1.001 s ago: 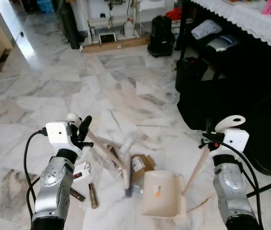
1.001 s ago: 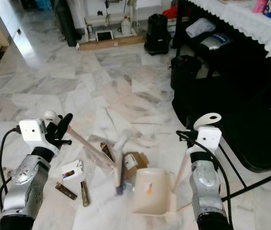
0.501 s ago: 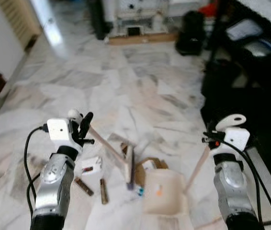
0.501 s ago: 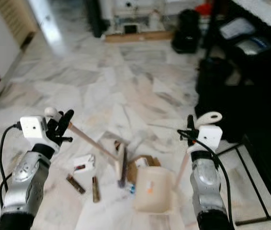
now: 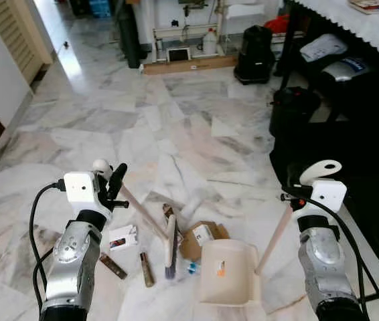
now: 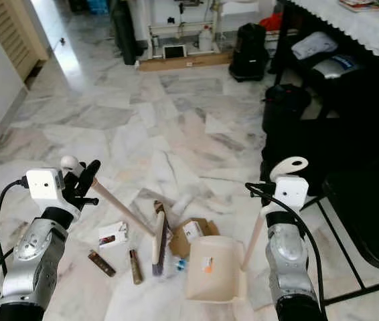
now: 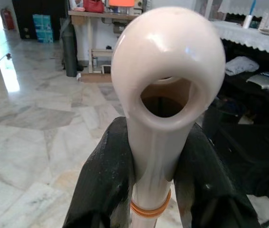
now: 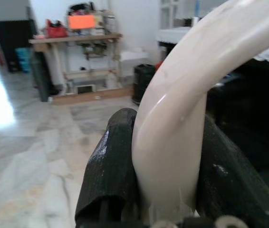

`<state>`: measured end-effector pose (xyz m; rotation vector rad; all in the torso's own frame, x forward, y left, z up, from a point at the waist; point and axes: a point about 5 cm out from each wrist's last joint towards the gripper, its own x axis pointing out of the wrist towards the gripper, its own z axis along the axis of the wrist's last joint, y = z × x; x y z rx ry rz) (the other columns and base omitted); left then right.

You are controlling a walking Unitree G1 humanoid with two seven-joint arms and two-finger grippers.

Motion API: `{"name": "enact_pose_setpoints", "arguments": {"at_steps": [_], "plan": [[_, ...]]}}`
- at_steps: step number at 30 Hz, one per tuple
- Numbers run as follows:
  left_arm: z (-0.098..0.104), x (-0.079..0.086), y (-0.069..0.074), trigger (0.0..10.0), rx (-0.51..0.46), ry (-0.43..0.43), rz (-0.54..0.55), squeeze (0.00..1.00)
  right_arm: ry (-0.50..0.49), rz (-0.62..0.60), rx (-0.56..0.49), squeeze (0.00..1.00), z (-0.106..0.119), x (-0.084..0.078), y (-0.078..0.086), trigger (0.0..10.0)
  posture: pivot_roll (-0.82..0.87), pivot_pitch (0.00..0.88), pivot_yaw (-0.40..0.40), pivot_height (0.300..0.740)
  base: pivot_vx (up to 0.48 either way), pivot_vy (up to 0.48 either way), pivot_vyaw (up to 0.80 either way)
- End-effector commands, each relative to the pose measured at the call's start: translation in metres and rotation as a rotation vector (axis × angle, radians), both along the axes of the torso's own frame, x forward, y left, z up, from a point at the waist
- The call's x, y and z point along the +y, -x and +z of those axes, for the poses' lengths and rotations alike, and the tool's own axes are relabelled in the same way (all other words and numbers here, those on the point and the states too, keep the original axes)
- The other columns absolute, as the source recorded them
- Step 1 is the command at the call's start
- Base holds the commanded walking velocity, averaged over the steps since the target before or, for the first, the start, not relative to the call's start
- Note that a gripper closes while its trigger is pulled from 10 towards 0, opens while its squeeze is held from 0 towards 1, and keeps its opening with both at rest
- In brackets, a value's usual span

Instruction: Sweep floor

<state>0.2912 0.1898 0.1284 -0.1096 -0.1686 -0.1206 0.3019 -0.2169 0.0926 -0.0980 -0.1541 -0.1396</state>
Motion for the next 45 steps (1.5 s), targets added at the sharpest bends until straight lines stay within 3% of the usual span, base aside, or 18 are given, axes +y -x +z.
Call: {"name": "enact_pose_setpoints", "arguments": {"at_steps": [1,24,31,45], "plan": [[0.01,0.004,0.002,10.0,-0.037,-0.013,0.001,0.0,0.008,-0.007,-0.005,0.0,-0.002,0.0,0.0,10.0,0.03,0.136,0.086,0.74,0.0,0.0,0.0],[0.016,0.003,0.016,10.0,0.015,-0.042,-0.078,0.0,0.071,-0.051,0.053,0.0,-0.021,-0.008,0.003,10.0,0.1,0.239,0.159,0.74,0.0,0.0,0.0],[0.022,0.0,0.017,10.0,0.013,-0.039,-0.095,0.0,0.073,-0.048,0.056,0.0,-0.024,-0.004,0.001,10.0,0.12,0.262,0.183,0.74,0.0,0.0,0.0],[0.033,-0.017,0.005,10.0,-0.011,-0.029,-0.149,0.0,0.055,-0.041,0.044,0.0,-0.025,0.006,-0.002,10.0,0.12,0.268,0.209,0.74,0.0,0.0,0.0]]}}
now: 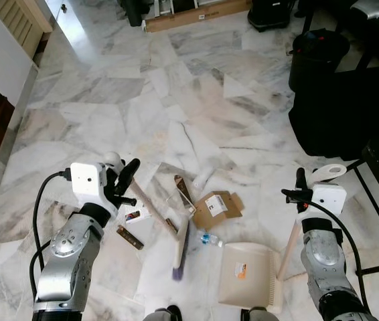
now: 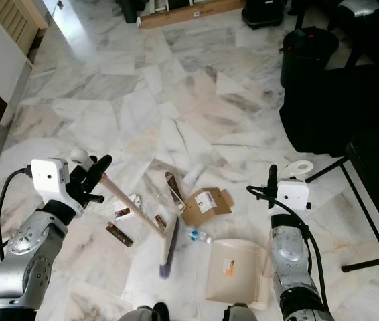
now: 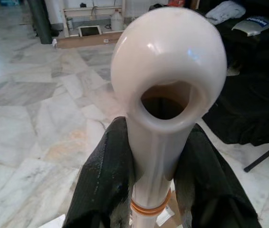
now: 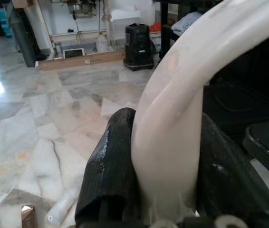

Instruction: Sweep floor

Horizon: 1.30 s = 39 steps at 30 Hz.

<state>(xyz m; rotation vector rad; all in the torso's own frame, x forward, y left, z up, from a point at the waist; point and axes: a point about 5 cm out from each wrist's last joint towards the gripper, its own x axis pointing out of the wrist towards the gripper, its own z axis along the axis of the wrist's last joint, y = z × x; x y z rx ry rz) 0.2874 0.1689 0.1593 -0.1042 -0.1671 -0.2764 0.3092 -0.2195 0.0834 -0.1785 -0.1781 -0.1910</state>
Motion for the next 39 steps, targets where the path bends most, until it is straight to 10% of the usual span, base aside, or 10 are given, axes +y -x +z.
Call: {"name": "enact_pose_setpoints", "arguments": {"at_steps": [1,17,28,39], "plan": [[0.001,0.002,0.0,10.0,-0.002,-0.01,0.004,0.0,-0.026,0.012,0.064,0.0,-0.016,0.008,0.006,10.0,0.12,0.265,0.211,0.74,0.0,0.0,0.0],[0.002,-0.011,-0.004,10.0,-0.002,0.003,-0.032,0.0,-0.019,0.001,0.002,0.0,-0.001,0.005,-0.004,10.0,0.13,0.276,0.219,0.74,0.0,0.0,0.0],[0.003,-0.01,0.0,10.0,0.002,0.002,-0.036,0.0,-0.001,0.048,-0.185,0.0,0.051,0.011,-0.031,10.0,0.14,0.288,0.215,0.74,0.0,0.0,0.0],[0.011,-0.007,0.007,10.0,0.0,-0.005,-0.037,0.0,-0.005,0.082,-0.06,0.0,0.015,0.023,-0.018,10.0,0.19,0.307,0.23,0.74,0.0,0.0,0.0]]}}
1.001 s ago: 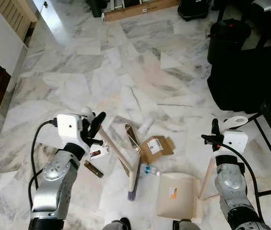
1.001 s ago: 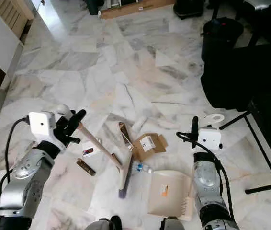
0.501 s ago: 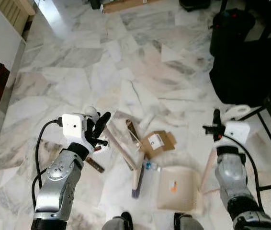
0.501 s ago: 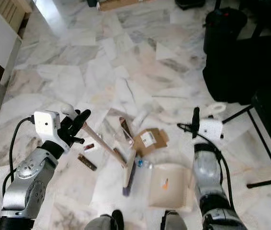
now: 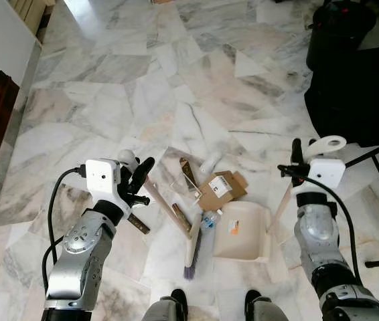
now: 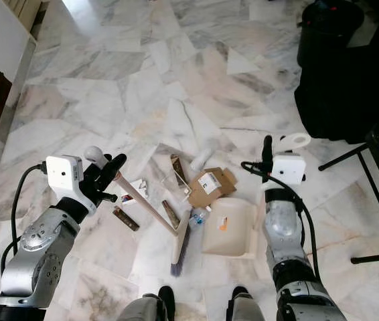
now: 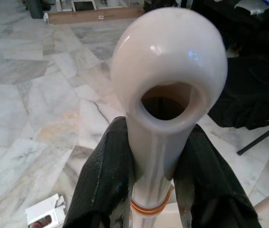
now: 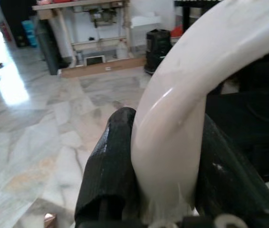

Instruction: Sweep floor

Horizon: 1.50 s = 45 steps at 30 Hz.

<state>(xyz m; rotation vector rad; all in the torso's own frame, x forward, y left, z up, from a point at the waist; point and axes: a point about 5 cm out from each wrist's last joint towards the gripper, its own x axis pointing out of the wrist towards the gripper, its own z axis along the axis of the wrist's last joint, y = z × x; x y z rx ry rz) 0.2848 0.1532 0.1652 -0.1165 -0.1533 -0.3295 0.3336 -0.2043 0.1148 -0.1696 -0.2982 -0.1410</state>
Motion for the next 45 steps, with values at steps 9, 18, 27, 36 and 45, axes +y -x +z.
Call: {"name": "enact_pose_setpoints", "arguments": {"at_steps": [9,18,27,36,45], "plan": [[0.0,0.005,0.006,10.0,0.027,-0.019,-0.026,0.0,-0.012,0.019,0.109,0.0,-0.03,0.01,0.012,10.0,0.2,0.306,0.233,0.74,0.0,0.0,0.0],[0.0,-0.027,0.005,10.0,0.047,0.042,-0.159,0.0,-0.014,0.024,0.119,0.0,-0.034,0.011,0.014,10.0,0.2,0.305,0.229,0.74,0.0,0.0,0.0],[0.008,-0.045,0.012,10.0,0.058,0.123,-0.289,0.0,-0.026,0.029,0.13,0.0,-0.035,0.015,0.013,10.0,0.21,0.298,0.223,0.74,0.0,0.0,0.0],[0.029,-0.029,0.017,10.0,0.01,0.097,-0.284,0.0,-0.042,0.035,0.135,0.0,-0.035,0.02,0.01,10.0,0.22,0.283,0.218,0.74,0.0,0.0,0.0],[0.072,-0.005,0.016,10.0,-0.161,0.082,-0.168,0.0,-0.067,0.034,0.14,0.0,-0.032,0.024,0.004,10.0,0.22,0.232,0.203,0.74,0.0,0.0,0.0]]}}
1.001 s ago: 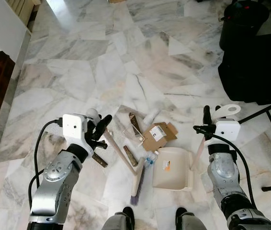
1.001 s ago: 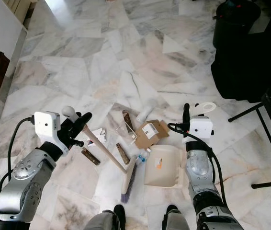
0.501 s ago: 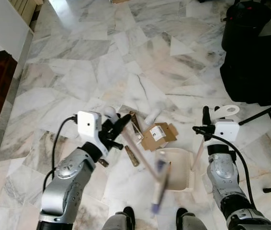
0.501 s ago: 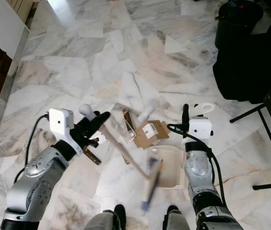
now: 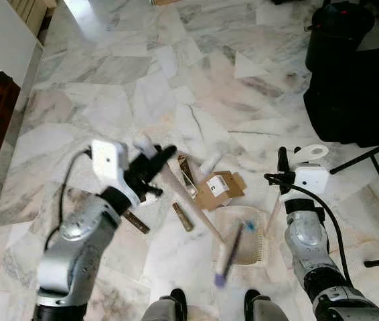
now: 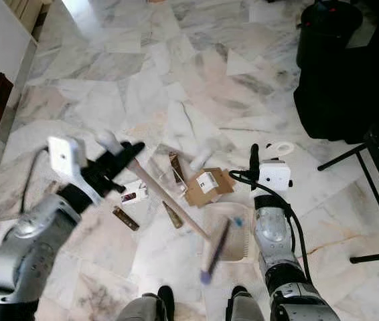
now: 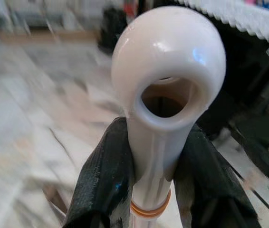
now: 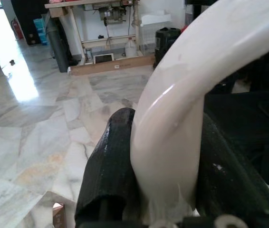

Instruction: Sweep floor

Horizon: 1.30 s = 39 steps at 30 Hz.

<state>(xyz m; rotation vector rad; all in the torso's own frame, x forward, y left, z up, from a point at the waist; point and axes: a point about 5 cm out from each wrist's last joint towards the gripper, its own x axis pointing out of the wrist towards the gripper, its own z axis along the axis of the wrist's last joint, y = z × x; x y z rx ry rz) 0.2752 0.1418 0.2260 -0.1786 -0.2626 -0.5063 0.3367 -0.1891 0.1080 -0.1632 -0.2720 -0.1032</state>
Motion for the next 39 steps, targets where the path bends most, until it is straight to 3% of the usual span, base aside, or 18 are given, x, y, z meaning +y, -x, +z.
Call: {"name": "enact_pose_setpoints", "arguments": {"at_steps": [1,8,11,17,20,39], "plan": [[0.019,0.009,0.007,10.0,-0.072,0.039,0.019,0.0,-0.066,-0.006,0.108,0.0,-0.023,0.008,0.006,10.0,0.22,0.221,0.199,0.74,0.0,0.0,0.0],[0.036,0.016,0.006,10.0,-0.142,0.038,0.076,0.0,-0.097,-0.021,0.102,0.0,-0.021,0.006,0.004,10.0,0.22,0.183,0.193,0.74,0.0,0.0,0.0],[0.033,0.018,0.005,10.0,-0.128,0.032,0.096,0.0,-0.102,-0.027,0.105,0.0,-0.023,0.005,0.006,10.0,0.21,0.175,0.196,0.74,0.0,0.0,0.0],[0.025,0.025,-0.001,10.0,-0.123,0.018,0.182,0.0,-0.203,-0.059,0.068,0.0,-0.018,-0.002,0.005,10.0,0.19,0.153,0.193,0.74,0.0,0.0,0.0],[0.015,0.024,-0.005,10.0,-0.134,-0.06,0.215,0.0,-0.191,-0.057,0.059,0.0,-0.018,-0.005,0.007,10.0,0.16,0.133,0.174,0.74,0.0,0.0,0.0],[-0.016,0.017,-0.022,10.0,-0.14,-0.034,0.289,0.0,-0.132,-0.001,-0.007,0.0,-0.013,-0.022,0.03,10.0,0.06,0.001,0.093,0.74,0.0,0.0,0.0]]}}
